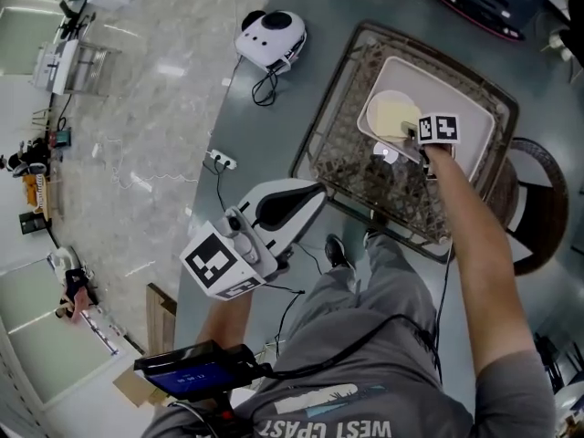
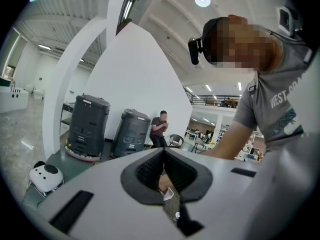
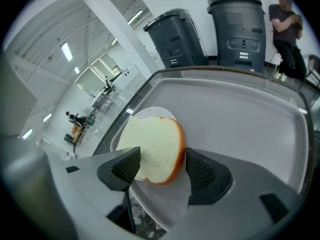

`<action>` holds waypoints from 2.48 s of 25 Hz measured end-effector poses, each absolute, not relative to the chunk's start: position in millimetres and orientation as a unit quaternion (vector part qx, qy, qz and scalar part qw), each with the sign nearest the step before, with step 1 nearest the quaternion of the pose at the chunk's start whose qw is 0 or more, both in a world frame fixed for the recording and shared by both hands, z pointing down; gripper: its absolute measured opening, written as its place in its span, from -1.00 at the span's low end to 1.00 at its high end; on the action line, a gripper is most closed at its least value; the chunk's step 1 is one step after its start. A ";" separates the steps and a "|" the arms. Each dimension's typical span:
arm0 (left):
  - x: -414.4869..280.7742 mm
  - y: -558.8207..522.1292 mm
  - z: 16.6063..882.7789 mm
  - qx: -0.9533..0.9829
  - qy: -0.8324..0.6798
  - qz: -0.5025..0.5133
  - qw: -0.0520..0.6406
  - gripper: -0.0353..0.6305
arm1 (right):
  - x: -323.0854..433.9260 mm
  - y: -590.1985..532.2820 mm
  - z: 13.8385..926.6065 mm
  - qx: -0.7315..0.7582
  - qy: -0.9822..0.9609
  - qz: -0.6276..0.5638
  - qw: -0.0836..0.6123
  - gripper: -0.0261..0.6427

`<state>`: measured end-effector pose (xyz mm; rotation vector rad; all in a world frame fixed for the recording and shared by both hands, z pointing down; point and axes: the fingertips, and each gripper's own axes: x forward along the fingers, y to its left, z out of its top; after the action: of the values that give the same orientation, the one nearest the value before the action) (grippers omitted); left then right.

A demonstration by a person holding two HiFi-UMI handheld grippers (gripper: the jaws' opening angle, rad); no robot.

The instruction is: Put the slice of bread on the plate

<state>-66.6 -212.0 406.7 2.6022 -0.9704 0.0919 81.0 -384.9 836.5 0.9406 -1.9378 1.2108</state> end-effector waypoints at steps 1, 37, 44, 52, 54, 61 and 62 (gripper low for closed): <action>-68.8 -209.8 406.2 0.921 -0.345 0.034 0.180 -0.87 | 81.8 -386.4 838.1 0.363 -0.743 0.444 0.345 -0.11; -74.6 -168.6 335.9 0.941 -0.320 -0.022 0.106 -0.87 | 48.3 -343.0 488.6 0.368 -0.889 0.269 0.054 -0.90; -89.1 -151.2 303.5 0.945 -0.318 -0.040 0.074 -0.87 | 1.2 -252.7 326.4 0.282 -0.948 0.150 -0.009 -0.90; -111.6 -111.3 268.8 0.947 -0.313 -0.061 0.035 -0.87 | -34.4 -123.0 223.9 0.221 -0.974 0.033 -0.041 -0.91; -116.7 -99.2 259.8 0.948 -0.310 -0.065 0.026 -0.87 | -39.9 -96.9 207.7 0.220 -0.975 0.011 -0.040 -0.91; -132.2 -52.8 237.2 0.954 -0.293 -0.070 0.000 -0.87 | -53.2 -29.2 177.2 0.231 -0.972 -0.031 -0.035 -0.91; -134.2 -44.7 233.6 0.955 -0.290 -0.071 -0.005 -0.87 | -55.1 -20.1 174.8 0.233 -0.971 -0.033 -0.034 -0.91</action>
<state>-134.2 -44.7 233.6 3.0075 -0.9124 -0.2224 -55.1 -20.1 174.8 0.7467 -3.1193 -0.1053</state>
